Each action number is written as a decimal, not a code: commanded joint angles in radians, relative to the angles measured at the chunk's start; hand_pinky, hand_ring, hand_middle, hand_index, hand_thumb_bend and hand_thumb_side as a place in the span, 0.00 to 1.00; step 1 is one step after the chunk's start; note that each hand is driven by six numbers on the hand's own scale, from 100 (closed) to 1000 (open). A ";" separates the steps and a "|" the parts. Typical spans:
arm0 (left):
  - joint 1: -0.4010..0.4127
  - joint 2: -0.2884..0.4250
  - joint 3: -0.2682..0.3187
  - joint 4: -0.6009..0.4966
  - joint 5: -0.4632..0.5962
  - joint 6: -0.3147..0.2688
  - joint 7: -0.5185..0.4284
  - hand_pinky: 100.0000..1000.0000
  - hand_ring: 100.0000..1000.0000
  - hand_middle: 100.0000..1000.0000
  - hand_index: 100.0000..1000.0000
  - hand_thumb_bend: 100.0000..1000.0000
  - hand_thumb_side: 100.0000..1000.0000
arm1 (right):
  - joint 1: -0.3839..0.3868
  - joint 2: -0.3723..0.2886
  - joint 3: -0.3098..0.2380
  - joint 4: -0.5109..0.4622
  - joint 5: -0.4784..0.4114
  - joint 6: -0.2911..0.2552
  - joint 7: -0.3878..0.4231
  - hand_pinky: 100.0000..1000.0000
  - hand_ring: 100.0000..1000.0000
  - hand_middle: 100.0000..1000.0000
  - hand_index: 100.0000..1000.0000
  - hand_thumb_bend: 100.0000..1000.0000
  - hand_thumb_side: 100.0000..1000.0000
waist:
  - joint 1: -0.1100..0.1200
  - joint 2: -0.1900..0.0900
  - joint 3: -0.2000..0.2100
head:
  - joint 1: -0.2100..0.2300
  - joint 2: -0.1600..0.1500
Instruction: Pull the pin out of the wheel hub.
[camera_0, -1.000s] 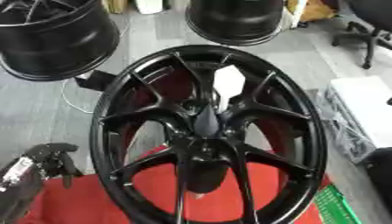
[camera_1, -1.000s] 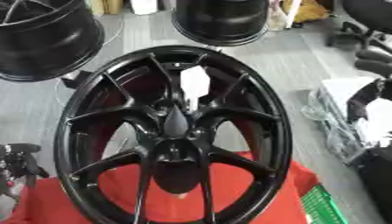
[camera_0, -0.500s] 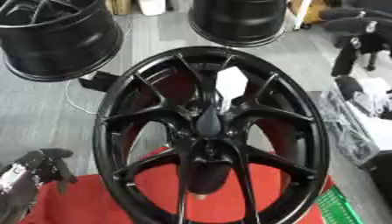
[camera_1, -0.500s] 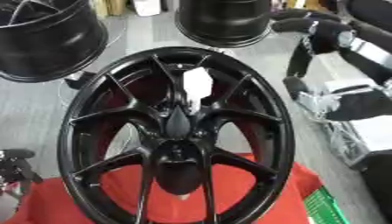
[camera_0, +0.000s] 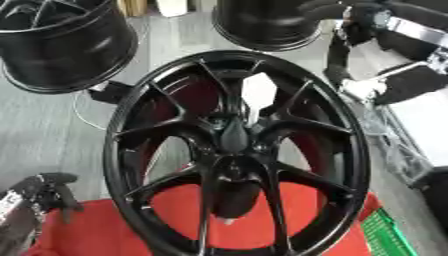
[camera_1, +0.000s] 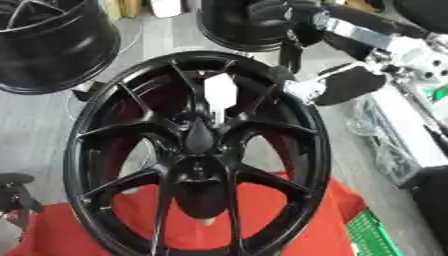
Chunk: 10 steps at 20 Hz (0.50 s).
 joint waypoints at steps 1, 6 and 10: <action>-0.003 0.023 -0.005 -0.010 0.007 -0.004 -0.007 0.57 0.31 0.40 0.74 0.00 0.91 | -0.038 0.009 0.005 0.055 0.027 -0.005 0.040 0.36 0.45 1.00 0.97 0.00 0.12 | -0.001 -0.028 0.005 | -0.010 0.006; -0.005 0.025 -0.010 -0.009 0.009 -0.006 -0.012 0.57 0.31 0.40 0.74 0.00 0.91 | -0.063 0.029 0.019 0.106 0.056 -0.009 0.100 0.35 0.44 1.00 0.97 0.00 0.24 | -0.002 -0.028 0.021 | -0.019 0.008; -0.006 0.025 -0.012 -0.009 0.011 -0.008 -0.013 0.57 0.31 0.40 0.74 0.00 0.91 | -0.073 0.038 0.025 0.130 0.078 -0.007 0.140 0.34 0.43 1.00 0.97 0.00 0.40 | -0.003 -0.027 0.032 | -0.025 0.009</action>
